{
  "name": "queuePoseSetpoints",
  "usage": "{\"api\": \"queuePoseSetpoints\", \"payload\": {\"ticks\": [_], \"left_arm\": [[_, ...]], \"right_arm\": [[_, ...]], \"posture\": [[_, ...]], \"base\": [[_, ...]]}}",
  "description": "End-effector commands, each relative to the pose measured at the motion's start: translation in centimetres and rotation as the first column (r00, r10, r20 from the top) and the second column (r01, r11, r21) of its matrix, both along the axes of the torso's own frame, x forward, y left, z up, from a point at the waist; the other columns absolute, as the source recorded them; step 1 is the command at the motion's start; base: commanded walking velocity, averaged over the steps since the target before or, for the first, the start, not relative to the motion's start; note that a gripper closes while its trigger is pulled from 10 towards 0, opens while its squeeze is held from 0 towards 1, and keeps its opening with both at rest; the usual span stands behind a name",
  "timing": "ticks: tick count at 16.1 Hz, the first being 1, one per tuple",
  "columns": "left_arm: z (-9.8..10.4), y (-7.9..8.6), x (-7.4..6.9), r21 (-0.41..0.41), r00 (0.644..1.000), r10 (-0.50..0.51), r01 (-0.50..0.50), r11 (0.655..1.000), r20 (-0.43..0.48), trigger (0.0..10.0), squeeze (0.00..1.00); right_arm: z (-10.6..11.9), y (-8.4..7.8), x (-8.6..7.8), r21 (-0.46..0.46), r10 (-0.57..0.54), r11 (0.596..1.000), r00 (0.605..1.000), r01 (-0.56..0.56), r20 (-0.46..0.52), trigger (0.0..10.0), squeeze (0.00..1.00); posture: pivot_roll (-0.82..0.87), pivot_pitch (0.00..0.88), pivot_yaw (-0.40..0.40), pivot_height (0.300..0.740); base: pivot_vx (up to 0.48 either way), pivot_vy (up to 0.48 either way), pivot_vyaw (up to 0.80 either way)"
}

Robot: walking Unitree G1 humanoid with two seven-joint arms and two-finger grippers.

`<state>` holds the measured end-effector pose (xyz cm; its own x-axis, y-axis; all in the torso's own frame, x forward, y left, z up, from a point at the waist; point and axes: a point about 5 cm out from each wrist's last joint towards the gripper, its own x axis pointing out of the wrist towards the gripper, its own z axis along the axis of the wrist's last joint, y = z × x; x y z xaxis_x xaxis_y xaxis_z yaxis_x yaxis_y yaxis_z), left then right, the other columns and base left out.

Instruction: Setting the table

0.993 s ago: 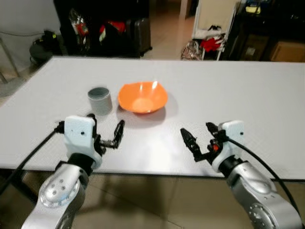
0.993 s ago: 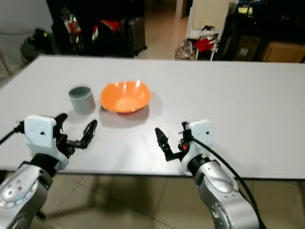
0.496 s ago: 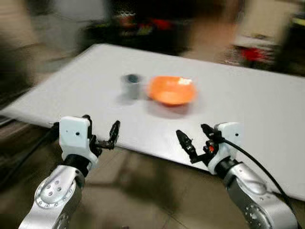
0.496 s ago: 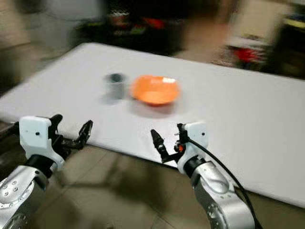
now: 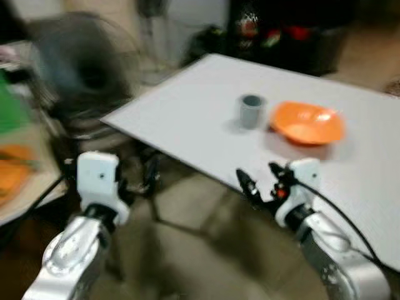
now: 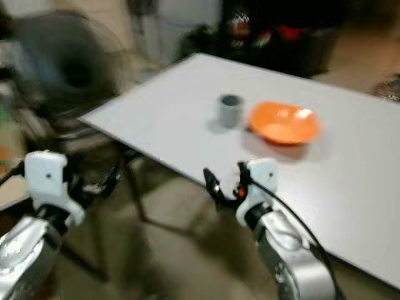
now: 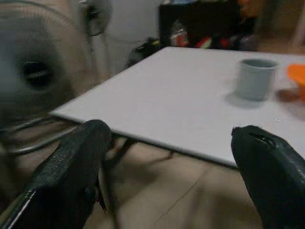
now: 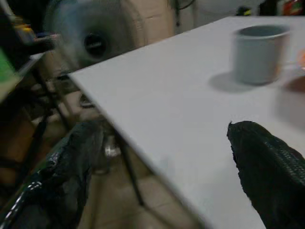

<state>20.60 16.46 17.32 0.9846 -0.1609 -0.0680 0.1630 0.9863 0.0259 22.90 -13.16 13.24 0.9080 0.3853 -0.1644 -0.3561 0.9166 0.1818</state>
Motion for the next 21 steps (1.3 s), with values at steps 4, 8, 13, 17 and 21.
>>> {"api": "queuePoseSetpoints", "payload": {"ticks": [4,8,13,17,21], "left_arm": [[0.4,0.4,0.1,0.020,1.000,0.007,-0.007,1.000,0.006,10.0,0.00],[0.5,0.6,0.5,0.056,0.999,0.038,-0.039,0.998,0.014,10.0,0.00],[0.7,0.7,0.6,0.052,0.999,0.043,-0.044,0.998,0.018,10.0,0.00],[0.6,0.7,0.8,0.036,0.999,0.046,-0.046,0.998,0.008,10.0,0.00],[0.5,0.4,0.8,0.029,1.000,0.024,-0.024,0.999,0.004,10.0,0.00]], "right_arm": [[0.6,0.6,0.2,0.020,0.020,1.000,0.999,-0.020,0.028,10.0,0.00],[0.6,0.4,0.6,0.022,0.018,1.000,0.999,-0.018,0.033,10.0,0.00],[0.7,0.4,0.8,0.021,0.020,1.000,0.999,-0.021,0.038,10.0,0.00],[0.7,0.3,1.0,0.052,-0.004,0.999,0.999,0.002,0.034,10.0,0.00],[0.8,0.3,1.1,0.075,-0.026,0.997,0.999,0.024,0.025,10.0,0.00]], "posture": [[0.01,0.000,0.032,0.740],[0.01,0.000,0.031,0.740],[0.01,0.000,0.031,0.740],[0.01,0.000,0.031,0.740],[0.01,0.000,0.038,0.740]], "base": [[0.000,0.395,0.80],[0.000,-0.240,0.80],[0.000,-0.480,0.80],[0.000,0.000,0.40],[0.000,0.000,0.00]]}}
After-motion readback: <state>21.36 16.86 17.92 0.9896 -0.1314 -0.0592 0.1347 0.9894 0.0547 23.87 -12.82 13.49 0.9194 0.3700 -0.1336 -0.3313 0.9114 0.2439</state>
